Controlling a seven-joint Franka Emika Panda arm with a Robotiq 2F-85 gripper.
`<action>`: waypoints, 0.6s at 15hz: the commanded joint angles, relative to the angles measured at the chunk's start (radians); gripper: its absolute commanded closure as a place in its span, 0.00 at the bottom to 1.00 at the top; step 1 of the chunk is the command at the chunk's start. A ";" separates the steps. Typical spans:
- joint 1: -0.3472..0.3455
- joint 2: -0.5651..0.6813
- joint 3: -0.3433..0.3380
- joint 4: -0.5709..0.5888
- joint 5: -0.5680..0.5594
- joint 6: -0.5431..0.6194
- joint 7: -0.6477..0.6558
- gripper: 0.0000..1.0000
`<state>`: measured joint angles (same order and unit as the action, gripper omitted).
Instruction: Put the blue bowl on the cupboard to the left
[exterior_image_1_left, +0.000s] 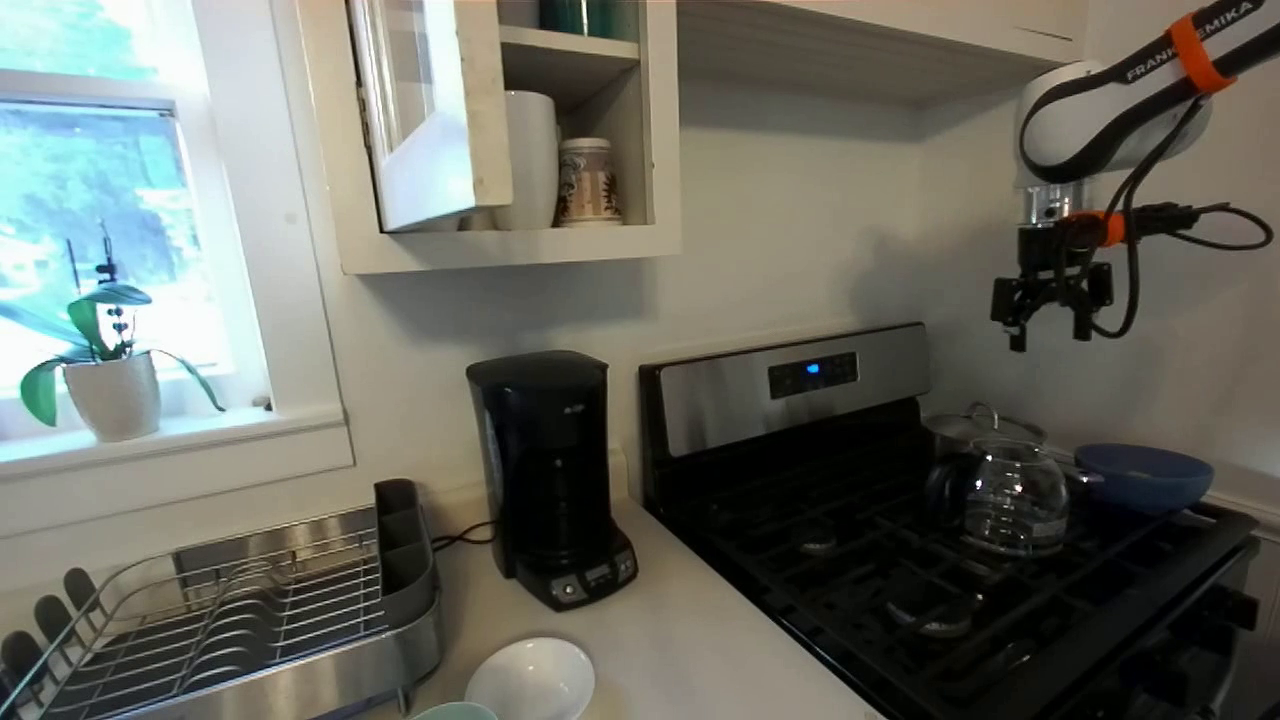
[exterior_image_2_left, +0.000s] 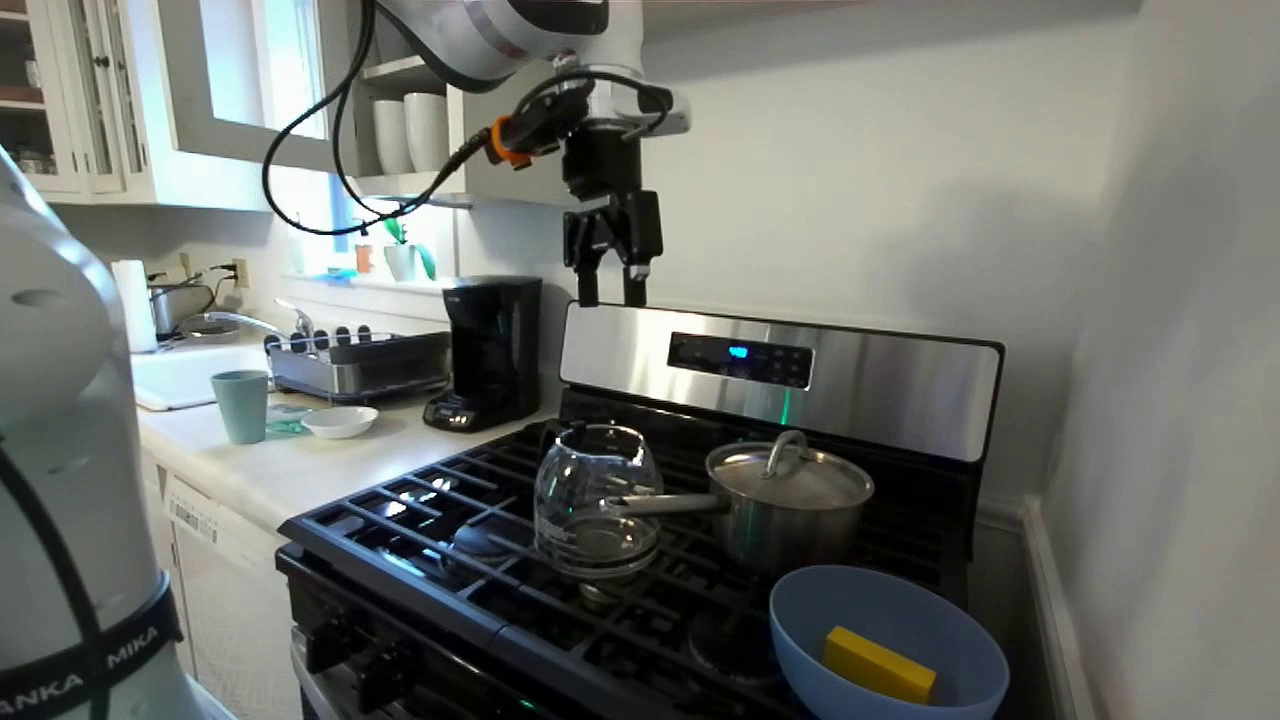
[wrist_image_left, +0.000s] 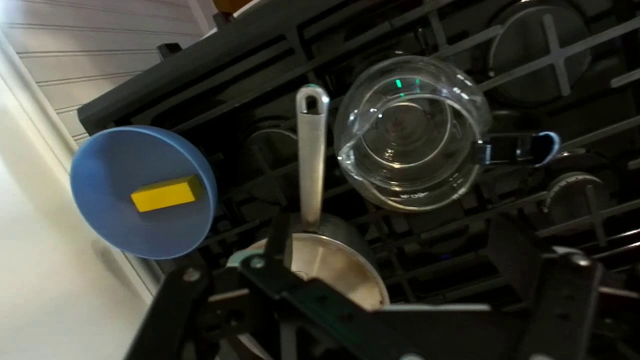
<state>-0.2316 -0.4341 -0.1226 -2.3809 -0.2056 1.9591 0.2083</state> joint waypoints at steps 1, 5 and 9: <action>-0.033 -0.021 -0.071 -0.050 -0.048 0.048 -0.138 0.00; -0.064 -0.024 -0.114 -0.113 -0.138 0.092 -0.256 0.00; -0.061 0.003 -0.115 -0.090 -0.109 0.073 -0.231 0.00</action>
<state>-0.2908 -0.4319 -0.2392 -2.4721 -0.3163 2.0334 -0.0217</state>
